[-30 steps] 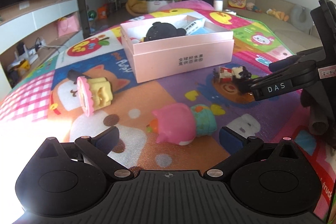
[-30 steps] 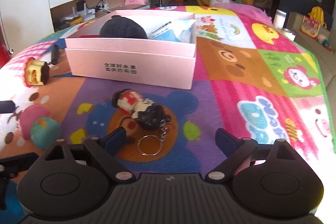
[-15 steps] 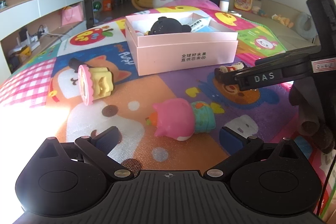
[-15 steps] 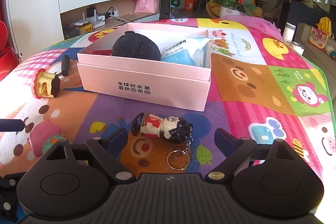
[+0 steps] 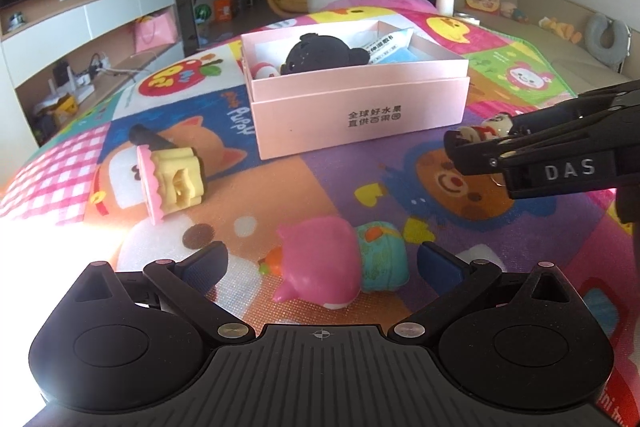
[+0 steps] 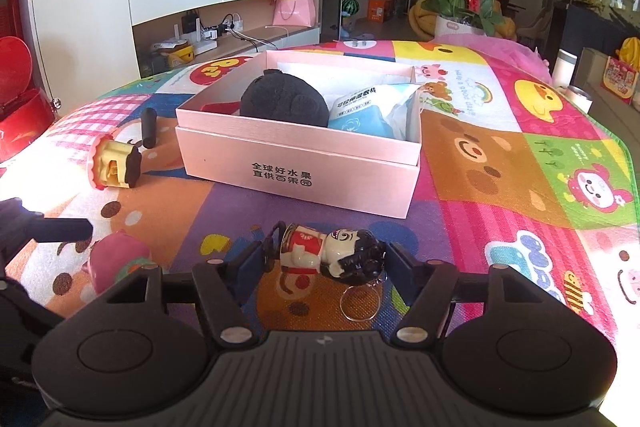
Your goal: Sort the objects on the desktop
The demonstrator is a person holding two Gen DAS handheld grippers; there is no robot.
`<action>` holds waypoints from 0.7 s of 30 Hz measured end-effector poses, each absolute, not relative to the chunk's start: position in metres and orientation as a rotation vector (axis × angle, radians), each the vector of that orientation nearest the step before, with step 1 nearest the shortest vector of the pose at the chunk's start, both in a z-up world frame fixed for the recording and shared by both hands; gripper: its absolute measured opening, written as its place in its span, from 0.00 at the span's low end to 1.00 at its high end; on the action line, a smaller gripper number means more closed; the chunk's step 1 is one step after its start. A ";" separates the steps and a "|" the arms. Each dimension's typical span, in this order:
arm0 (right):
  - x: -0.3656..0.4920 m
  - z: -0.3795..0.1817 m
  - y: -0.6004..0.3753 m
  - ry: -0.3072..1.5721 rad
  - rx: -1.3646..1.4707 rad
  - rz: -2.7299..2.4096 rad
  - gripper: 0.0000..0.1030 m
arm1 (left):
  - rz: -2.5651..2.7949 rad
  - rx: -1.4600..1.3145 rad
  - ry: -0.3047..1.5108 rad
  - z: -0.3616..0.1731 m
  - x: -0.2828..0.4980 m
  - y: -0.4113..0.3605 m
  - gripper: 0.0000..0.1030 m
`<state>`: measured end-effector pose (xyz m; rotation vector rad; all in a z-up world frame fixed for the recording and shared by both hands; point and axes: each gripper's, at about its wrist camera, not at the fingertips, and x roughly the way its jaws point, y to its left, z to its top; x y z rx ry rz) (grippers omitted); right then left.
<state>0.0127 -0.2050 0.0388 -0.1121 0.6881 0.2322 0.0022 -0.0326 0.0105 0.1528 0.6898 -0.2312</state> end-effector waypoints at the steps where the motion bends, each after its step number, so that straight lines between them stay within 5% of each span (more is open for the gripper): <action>1: 0.010 0.041 -0.206 0.688 -0.114 0.237 0.65 | -0.230 0.159 0.687 0.011 0.002 -0.034 1.00; 5: -0.003 0.050 -0.210 0.686 -0.121 0.255 0.65 | -0.246 0.168 0.691 0.013 0.001 -0.035 0.78; 21: -0.048 0.089 -0.215 0.613 -0.147 0.319 0.64 | -0.297 0.206 0.541 0.061 -0.023 -0.030 0.75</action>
